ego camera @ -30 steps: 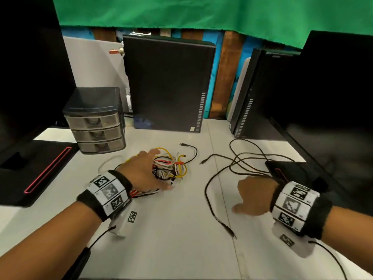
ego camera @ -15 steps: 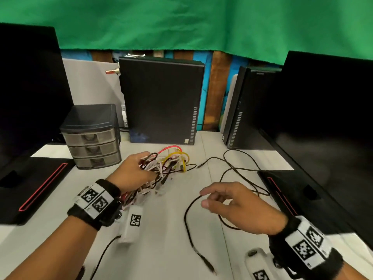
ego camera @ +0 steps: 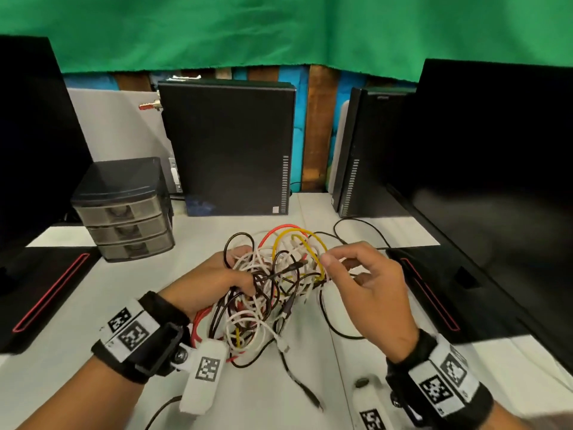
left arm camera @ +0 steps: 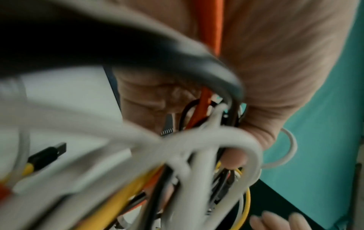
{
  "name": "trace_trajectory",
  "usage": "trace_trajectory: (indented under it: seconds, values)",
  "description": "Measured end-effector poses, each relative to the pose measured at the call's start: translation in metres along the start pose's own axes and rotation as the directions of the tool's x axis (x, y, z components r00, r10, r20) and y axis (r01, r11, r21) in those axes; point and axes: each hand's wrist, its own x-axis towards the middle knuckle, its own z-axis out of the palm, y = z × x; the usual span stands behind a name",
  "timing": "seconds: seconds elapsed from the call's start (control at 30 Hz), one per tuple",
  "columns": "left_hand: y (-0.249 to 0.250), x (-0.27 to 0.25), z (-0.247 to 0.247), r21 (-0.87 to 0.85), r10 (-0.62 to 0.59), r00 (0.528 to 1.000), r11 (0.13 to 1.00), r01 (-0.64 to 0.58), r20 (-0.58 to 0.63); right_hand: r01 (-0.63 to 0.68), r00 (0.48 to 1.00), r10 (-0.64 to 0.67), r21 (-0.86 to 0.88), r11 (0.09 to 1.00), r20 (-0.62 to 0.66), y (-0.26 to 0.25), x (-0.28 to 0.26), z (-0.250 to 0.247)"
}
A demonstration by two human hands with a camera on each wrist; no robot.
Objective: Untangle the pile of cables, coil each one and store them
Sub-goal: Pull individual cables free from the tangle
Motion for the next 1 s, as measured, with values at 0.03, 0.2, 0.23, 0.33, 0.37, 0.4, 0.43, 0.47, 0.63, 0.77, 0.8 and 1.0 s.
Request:
trace_trajectory:
  seconds: [0.03,0.2,0.23,0.33,0.37,0.4,0.43,0.47,0.63,0.77,0.8,1.0]
  values:
    - [0.000,0.000,0.004,0.028,0.003,1.000,1.000,-0.003,0.016,-0.009,1.000,0.010,-0.024,1.000,0.012,0.001,0.000,0.001]
    - [-0.007,0.007,0.007,0.048,0.006,1.000,0.999,-0.006,0.015,-0.077,0.985,0.088,-0.079,0.994,0.149,0.017,0.003,0.001]
    - [-0.008,0.007,0.007,0.046,0.004,1.000,0.999,-0.004,0.003,-0.097,0.983,0.103,-0.048,0.994,0.152,0.018,0.004,0.001]
    - [-0.008,0.009,0.007,0.030,0.001,0.998,1.000,0.001,-0.066,-0.099,0.987,0.099,-0.002,0.995,0.123,0.013,0.005,0.002]
    - [-0.008,0.009,0.007,0.020,-0.008,0.996,1.000,0.010,-0.087,-0.091,0.988,0.091,-0.008,0.996,0.122,0.012,0.004,0.003]
    - [-0.009,0.011,0.006,0.005,-0.025,0.994,1.000,0.026,-0.109,-0.099,0.986,0.100,-0.009,0.995,0.135,0.010,0.004,0.003]
    - [-0.009,0.011,0.004,-0.016,-0.049,0.990,0.999,0.048,-0.134,-0.130,0.979,0.127,0.005,0.992,0.162,0.009,0.006,0.002]
    - [-0.011,0.012,0.000,-0.043,-0.074,0.984,0.997,0.068,-0.162,-0.180,0.965,0.171,0.028,0.983,0.199,0.008,0.008,0.000]
    - [-0.015,0.011,-0.009,-0.188,-0.169,0.957,0.974,0.126,-0.234,-0.331,0.895,0.249,0.176,0.927,0.371,0.001,0.017,-0.016]
    - [-0.013,0.013,-0.006,-0.148,-0.109,0.967,0.986,0.076,-0.232,-0.429,0.884,0.181,0.590,0.684,0.432,-0.007,0.023,-0.025]
    - [-0.013,0.014,-0.005,-0.131,-0.089,0.970,0.990,0.060,-0.226,-0.422,0.886,0.154,0.625,0.657,0.437,-0.008,0.024,-0.027]
    - [-0.004,0.013,-0.008,-0.230,0.009,0.964,0.971,-0.072,-0.264,-0.539,0.840,0.429,0.410,0.736,0.334,-0.010,0.030,-0.037]
